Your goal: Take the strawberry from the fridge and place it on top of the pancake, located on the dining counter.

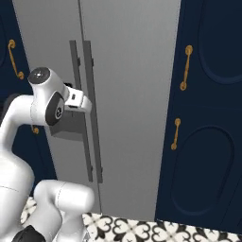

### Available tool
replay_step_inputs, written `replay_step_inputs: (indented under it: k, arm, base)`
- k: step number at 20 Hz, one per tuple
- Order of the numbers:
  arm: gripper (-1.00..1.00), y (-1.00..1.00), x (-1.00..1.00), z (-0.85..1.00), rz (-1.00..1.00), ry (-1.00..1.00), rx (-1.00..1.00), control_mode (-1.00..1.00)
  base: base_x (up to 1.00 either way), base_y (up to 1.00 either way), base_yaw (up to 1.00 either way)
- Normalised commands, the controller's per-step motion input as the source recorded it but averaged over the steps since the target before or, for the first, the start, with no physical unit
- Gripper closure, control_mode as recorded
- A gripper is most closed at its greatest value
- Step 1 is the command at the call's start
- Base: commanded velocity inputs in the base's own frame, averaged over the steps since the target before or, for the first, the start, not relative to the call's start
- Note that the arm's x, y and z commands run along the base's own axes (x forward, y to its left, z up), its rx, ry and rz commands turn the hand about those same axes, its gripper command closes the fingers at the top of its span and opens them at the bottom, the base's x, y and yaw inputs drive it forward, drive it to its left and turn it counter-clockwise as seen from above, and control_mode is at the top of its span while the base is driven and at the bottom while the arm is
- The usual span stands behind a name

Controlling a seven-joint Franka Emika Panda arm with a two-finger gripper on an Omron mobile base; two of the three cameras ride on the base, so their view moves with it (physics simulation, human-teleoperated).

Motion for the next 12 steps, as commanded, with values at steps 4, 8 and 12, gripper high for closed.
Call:
replay_step_inputs:
  k: [4,8,12]
  arm:
    - [-1.0,0.0,0.53,-0.07,0.0,-0.02,0.0,-1.0]
    - [-1.0,0.0,0.52,0.0,0.0,0.04,0.0,-1.0]
    - [-1.0,0.0,0.59,0.0,0.0,0.0,0.0,-1.0]
  base:
    - [0.0,0.0,0.0]
    - [0.0,0.0,0.0]
    - [0.0,0.0,0.0]
